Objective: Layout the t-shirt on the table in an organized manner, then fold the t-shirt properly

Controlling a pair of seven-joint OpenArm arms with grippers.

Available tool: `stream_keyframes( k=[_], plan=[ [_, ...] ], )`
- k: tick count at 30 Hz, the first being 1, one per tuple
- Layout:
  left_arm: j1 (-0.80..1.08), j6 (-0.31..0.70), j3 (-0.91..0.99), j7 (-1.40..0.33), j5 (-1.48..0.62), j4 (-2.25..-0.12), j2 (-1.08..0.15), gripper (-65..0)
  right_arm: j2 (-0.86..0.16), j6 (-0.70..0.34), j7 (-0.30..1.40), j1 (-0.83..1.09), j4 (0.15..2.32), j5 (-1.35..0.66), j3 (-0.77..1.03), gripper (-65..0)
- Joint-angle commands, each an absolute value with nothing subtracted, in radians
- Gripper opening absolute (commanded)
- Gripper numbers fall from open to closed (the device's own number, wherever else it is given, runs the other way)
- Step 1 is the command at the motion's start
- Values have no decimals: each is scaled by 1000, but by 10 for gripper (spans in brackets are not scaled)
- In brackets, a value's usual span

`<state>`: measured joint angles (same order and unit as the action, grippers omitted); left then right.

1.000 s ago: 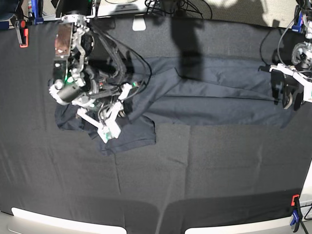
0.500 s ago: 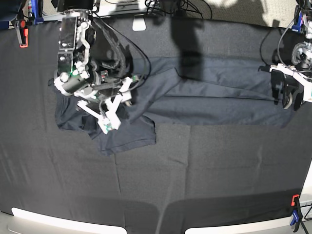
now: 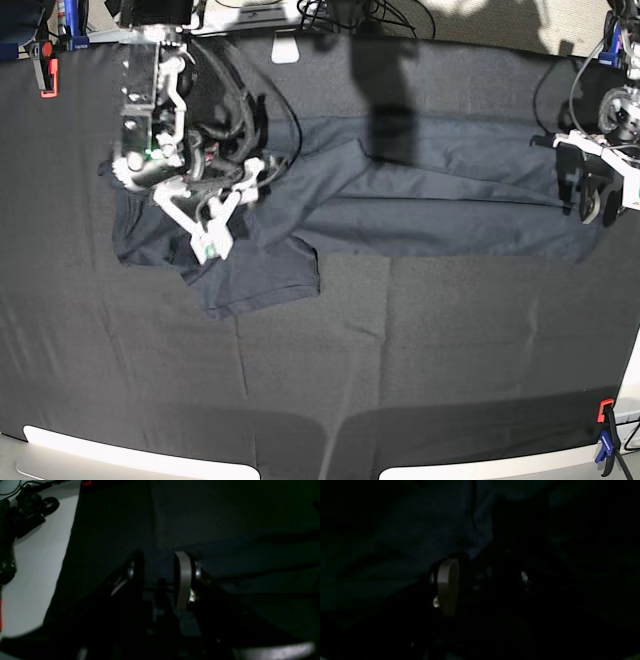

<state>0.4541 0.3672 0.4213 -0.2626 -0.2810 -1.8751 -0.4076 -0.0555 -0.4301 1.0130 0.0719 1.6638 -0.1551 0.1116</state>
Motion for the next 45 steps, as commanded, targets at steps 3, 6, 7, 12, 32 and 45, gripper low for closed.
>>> stream_keyframes(
  k=[3,6,7,12,32,45],
  plan=[
    [451,360,430,-238,-289,-1891,-421,-476,-58,-433,994,56,1666,-161,111,-355],
    [451,360,430,-238,-289,-1891,-421,-476,-58,-434,995,52,1666,-171,111,-355],
    [451,360,430,-238,-289,-1891,-421,-475,-58,-434,995,52,1666,-186,111,-355],
    [451,360,430,-238,-289,-1891,-421,-475,-58,-435,995,52,1666,-221,111,-406],
    [451,360,430,-238,-289,-1891,-421,-476,-58,-494,1029,45,1794,-221,111,-650],
    [451,360,430,-238,-289,-1891,-421,-476,-57,-493,1117,175,2011,-221,111,-650]
  ],
)
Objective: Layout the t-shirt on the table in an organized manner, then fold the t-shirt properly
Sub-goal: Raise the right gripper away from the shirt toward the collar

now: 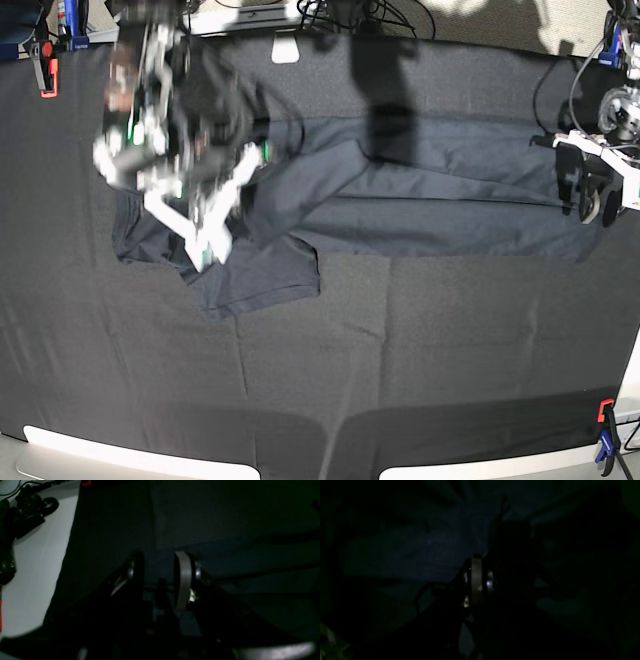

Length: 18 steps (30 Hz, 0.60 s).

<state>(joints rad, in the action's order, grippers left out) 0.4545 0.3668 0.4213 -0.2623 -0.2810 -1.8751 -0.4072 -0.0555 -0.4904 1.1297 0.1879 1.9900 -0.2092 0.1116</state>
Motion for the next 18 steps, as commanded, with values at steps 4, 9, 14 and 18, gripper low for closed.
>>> stream_keyframes(
  k=[4,9,14,18],
  plan=[
    [451,360,430,-237,-289,-1891,-421,-476,-50,-492,1116,272,2083,-221,111,-650],
    [451,360,430,-237,-289,-1891,-421,-476,4,-495,1116,349,2119,-307,111,-650],
    [451,360,430,-237,-289,-1891,-421,-475,60,-513,1062,352,2119,-326,111,-650],
    [451,360,430,-237,-289,-1891,-421,-475,75,-513,1060,352,2119,-326,99,-650]
  ],
)
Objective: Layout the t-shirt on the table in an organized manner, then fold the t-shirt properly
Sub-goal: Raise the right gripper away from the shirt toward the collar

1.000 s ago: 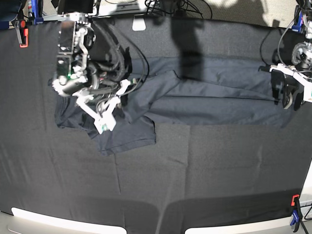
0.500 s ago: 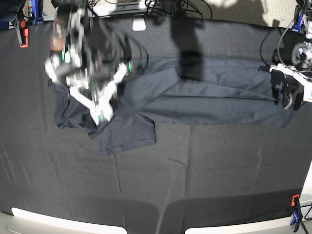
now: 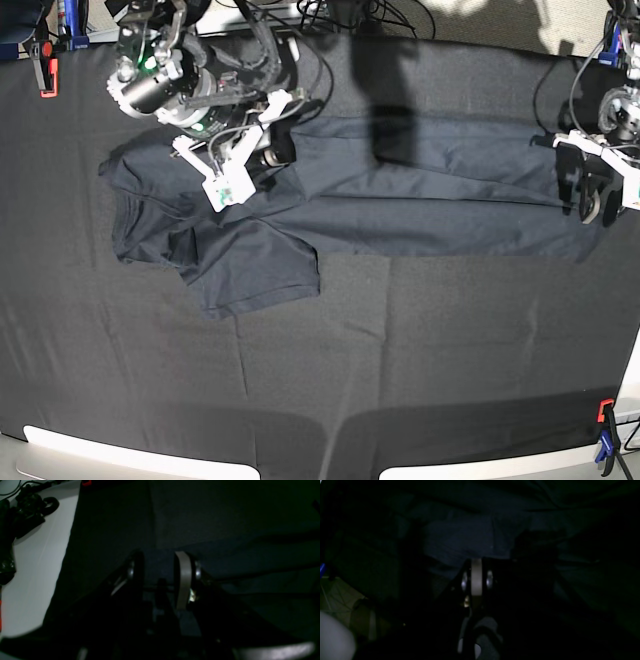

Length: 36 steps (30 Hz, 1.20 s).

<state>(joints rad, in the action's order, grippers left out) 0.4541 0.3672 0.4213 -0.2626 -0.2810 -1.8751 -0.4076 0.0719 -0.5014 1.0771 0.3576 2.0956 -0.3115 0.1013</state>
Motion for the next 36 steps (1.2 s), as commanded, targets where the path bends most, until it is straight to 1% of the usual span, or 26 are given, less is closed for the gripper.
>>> stream_keyframes(
  k=[1,4,9,14,16,17,20,21,22,30,33,36],
  plan=[
    [451,360,430,-237,-289,-1891,-421,-476,75,-513,1073,352,2119,-326,87,-650],
    [451,360,430,-237,-289,-1891,-421,-476,75,-513,1105,352,2119,-326,29,-650],
    [451,360,430,-237,-289,-1891,-421,-476,75,-501,1085,352,2119,-311,-101,-650],
    [451,360,430,-238,-289,-1891,-421,-476,75,-458,1008,352,2119,-157,-160,-650],
    [451,360,430,-238,-289,-1891,-421,-476,70,-459,1007,352,2119,-149,-158,-650],
    [451,360,430,-238,-289,-1891,-421,-475,68,-460,1009,352,2119,-149,-158,-625],
    [451,360,430,-238,-289,-1891,-421,-476,69,-461,1013,352,2119,-163,-159,-496],
    [451,360,430,-238,-289,-1891,-421,-476,69,-461,1014,352,2119,-170,-159,-465],
    [451,360,430,-238,-289,-1891,-421,-476,69,-464,1015,352,2119,-184,-159,-446],
    [451,360,430,-237,-289,-1891,-421,-475,69,-596,1079,343,2121,-368,-158,-441],
    [451,360,430,-237,-289,-1891,-421,-475,69,-596,1042,316,2133,-358,-155,-441],
    [451,360,430,-238,-289,-1891,-421,-475,69,-580,998,268,2136,-307,-155,-442]
  ],
)
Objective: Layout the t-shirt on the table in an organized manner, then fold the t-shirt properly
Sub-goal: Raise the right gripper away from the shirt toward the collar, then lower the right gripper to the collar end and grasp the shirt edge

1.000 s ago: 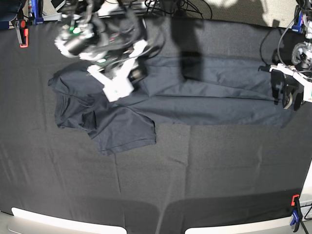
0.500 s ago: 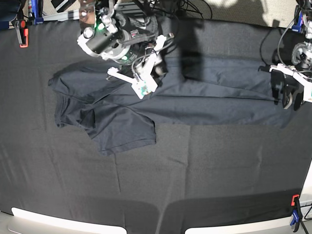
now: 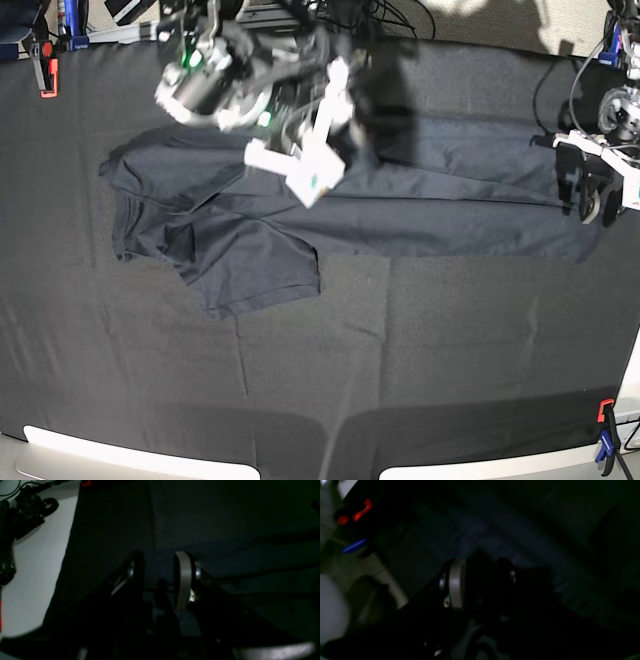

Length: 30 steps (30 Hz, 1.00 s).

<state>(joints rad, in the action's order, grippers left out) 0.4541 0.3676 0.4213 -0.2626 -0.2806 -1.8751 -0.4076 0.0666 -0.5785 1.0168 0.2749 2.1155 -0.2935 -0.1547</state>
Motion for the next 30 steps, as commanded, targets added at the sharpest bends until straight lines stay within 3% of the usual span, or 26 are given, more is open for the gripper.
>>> stream_keyframes(
  k=[1,6,10,16,23,30],
  plan=[
    [451,360,430,-238,-289,-1891,-421,-475,69,-562,999,251,2136,-286,-155,-442],
    [451,360,430,-238,-289,-1891,-421,-476,65,-489,1031,241,2134,-163,-154,-442],
    [451,360,430,-238,-289,-1891,-421,-476,30,-488,1041,291,2130,-103,-154,-442],
    [448,360,430,-237,-289,-1891,-421,-476,-17,-438,919,315,2033,2,-114,-442],
    [449,360,430,-238,-289,-1891,-421,-476,-17,-437,923,283,1837,1,-49,-442],
    [448,360,430,-238,-289,-1891,-421,-476,-17,-442,920,283,1947,-51,-41,-442]
  ],
)
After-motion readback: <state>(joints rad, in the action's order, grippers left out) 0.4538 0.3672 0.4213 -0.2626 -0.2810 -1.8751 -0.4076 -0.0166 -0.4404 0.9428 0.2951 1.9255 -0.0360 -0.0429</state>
